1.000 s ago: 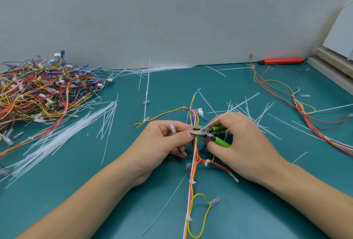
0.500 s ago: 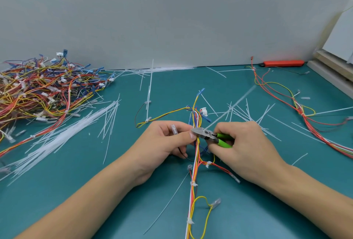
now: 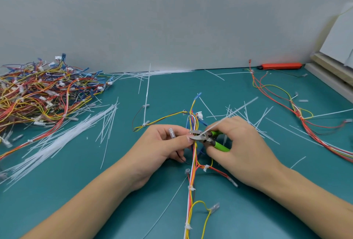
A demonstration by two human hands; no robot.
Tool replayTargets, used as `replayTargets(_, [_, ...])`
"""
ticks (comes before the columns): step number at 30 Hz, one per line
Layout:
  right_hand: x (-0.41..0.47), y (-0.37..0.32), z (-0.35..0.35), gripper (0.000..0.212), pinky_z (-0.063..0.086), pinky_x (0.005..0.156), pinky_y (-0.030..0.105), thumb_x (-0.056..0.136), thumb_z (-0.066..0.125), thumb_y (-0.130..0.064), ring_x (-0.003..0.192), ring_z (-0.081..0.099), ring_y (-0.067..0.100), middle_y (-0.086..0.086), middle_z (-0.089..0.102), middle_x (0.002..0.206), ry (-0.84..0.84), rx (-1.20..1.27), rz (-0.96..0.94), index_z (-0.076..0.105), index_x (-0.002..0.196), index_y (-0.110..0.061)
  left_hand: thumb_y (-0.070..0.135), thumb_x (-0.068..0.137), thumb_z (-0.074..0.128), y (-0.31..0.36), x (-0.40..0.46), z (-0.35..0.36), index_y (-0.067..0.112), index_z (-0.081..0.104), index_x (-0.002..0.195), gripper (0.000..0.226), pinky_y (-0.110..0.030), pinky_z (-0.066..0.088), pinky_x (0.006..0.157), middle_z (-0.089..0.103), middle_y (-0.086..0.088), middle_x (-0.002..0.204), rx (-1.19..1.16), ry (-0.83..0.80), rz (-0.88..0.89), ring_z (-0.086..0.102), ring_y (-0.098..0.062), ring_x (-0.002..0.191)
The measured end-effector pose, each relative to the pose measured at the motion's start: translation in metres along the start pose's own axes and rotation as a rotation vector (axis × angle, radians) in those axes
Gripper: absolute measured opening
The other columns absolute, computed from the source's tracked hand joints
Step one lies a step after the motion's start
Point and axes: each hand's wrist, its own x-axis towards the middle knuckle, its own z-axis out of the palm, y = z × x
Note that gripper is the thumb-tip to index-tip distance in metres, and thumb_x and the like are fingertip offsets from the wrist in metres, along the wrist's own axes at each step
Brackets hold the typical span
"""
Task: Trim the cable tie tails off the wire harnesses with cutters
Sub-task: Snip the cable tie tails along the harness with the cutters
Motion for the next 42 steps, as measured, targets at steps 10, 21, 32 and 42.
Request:
replayTargets(10, [-0.0030, 0.0033, 0.0036, 0.021, 0.042, 0.057, 0.031, 0.074, 0.057, -0.046, 0.067, 0.050, 0.011, -0.008, 0.058, 0.067, -0.006, -0.012, 0.044, 0.062, 0.074, -0.026, 0.023, 0.083, 0.072, -0.0007, -0.0005, -0.0010, 0.007, 0.080, 0.102, 0.026, -0.025, 0.053, 0.064, 0.070, -0.008, 0.082, 0.001, -0.016, 0.003, 0.055, -0.013, 0.063])
replayTargets(21, [-0.0027, 0.0061, 0.0040, 0.012, 0.051, 0.081, 0.028, 0.079, 0.069, -0.035, 0.091, 0.061, 0.006, -0.019, 0.067, 0.087, -0.009, 0.039, -0.005, 0.073, 0.090, -0.034, 0.025, 0.084, 0.073, -0.0003, -0.0005, -0.0014, 0.009, 0.080, 0.101, 0.025, -0.024, 0.053, 0.065, 0.067, -0.003, 0.077, -0.008, 0.000, 0.004, 0.055, -0.012, 0.062])
replayTargets(32, [-0.0017, 0.0023, 0.0023, 0.026, 0.050, 0.083, 0.037, 0.078, 0.058, -0.049, 0.090, 0.056, 0.006, -0.017, 0.064, 0.086, -0.016, 0.021, 0.004, 0.071, 0.094, -0.033, 0.025, 0.081, 0.075, -0.0026, 0.0011, 0.0002, 0.011, 0.082, 0.095, 0.021, -0.023, 0.052, 0.060, 0.065, -0.004, 0.070, 0.004, 0.024, 0.026, 0.053, -0.011, 0.058])
replayTargets(42, [-0.0029, 0.0044, 0.0047, 0.025, 0.034, 0.050, 0.028, 0.075, 0.060, -0.045, 0.060, 0.045, 0.016, -0.005, 0.055, 0.065, -0.022, -0.022, 0.063, 0.059, 0.073, -0.020, 0.021, 0.080, 0.072, -0.0022, 0.0010, 0.0005, 0.011, 0.082, 0.095, 0.020, -0.025, 0.053, 0.060, 0.070, -0.005, 0.075, -0.005, 0.013, 0.021, 0.053, -0.012, 0.059])
